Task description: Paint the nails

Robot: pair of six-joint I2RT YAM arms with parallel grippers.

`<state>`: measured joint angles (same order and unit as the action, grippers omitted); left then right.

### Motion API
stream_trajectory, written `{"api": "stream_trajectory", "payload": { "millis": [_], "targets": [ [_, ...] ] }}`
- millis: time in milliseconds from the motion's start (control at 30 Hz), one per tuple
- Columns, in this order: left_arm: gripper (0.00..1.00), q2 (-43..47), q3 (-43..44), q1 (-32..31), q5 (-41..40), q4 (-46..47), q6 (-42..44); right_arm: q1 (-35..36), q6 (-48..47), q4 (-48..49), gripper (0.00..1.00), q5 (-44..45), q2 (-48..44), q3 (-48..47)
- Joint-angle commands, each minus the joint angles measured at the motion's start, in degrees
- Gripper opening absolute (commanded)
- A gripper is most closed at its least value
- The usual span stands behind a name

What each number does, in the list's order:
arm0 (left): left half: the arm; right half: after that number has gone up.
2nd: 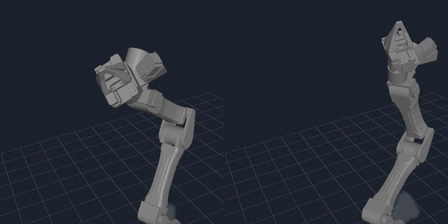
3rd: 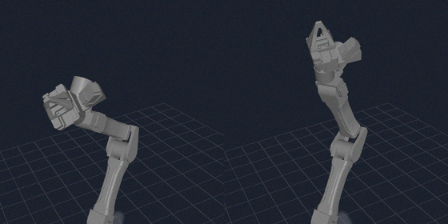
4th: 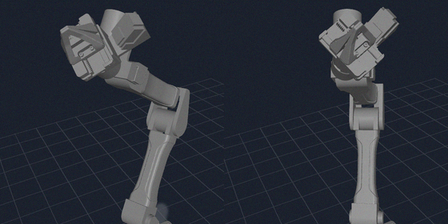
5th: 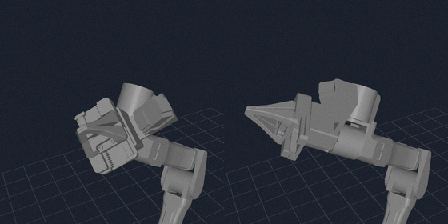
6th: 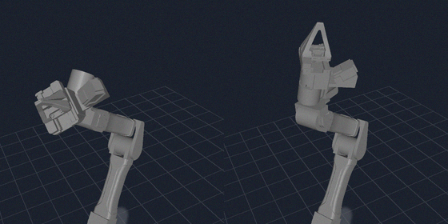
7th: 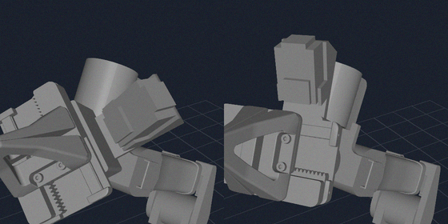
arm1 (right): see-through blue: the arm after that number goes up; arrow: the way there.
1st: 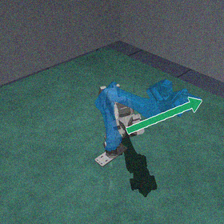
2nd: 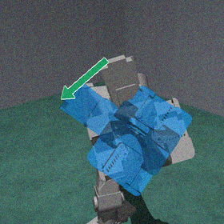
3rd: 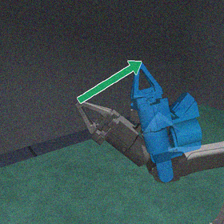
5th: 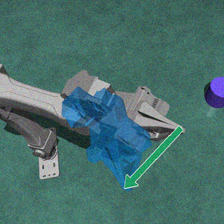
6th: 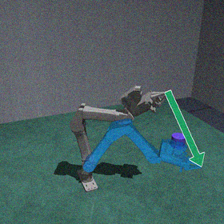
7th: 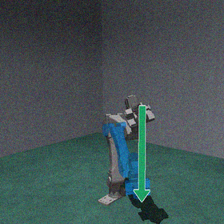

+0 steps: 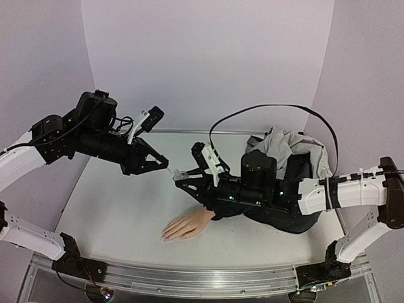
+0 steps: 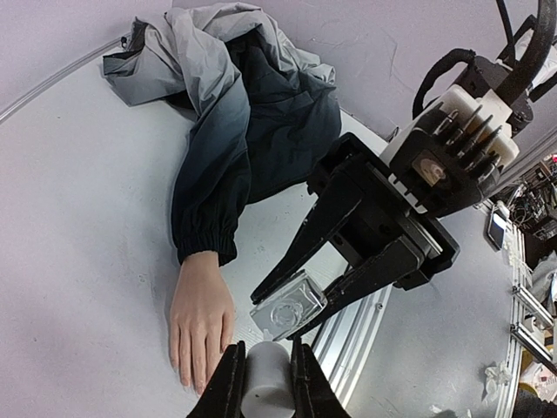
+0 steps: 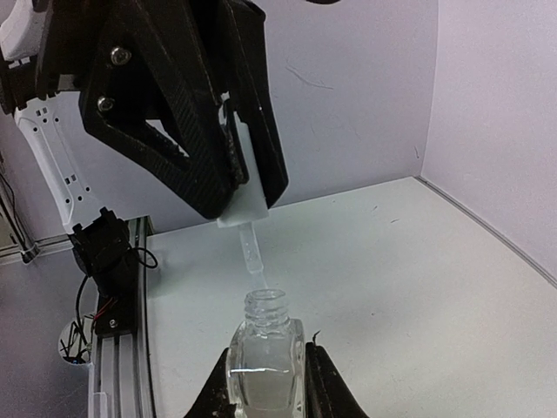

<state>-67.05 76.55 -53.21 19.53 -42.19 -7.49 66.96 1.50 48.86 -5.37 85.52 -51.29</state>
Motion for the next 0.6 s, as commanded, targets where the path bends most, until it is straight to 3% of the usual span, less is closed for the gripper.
{"api": "stream_trajectory", "payload": {
  "millis": [0, 567],
  "targets": [
    [0.0, 1.1, 2.5, -0.1, -0.2, 0.7, -0.2, 0.5, -0.3, 5.0, 0.0, -0.8, 0.6, -2.8],
    [0.0, 0.5, 2.7, -0.1, 0.9, 2.3, -0.8, 0.6, -0.3, 6.2, 0.0, -0.4, 0.9, -2.6]
  ]
}}
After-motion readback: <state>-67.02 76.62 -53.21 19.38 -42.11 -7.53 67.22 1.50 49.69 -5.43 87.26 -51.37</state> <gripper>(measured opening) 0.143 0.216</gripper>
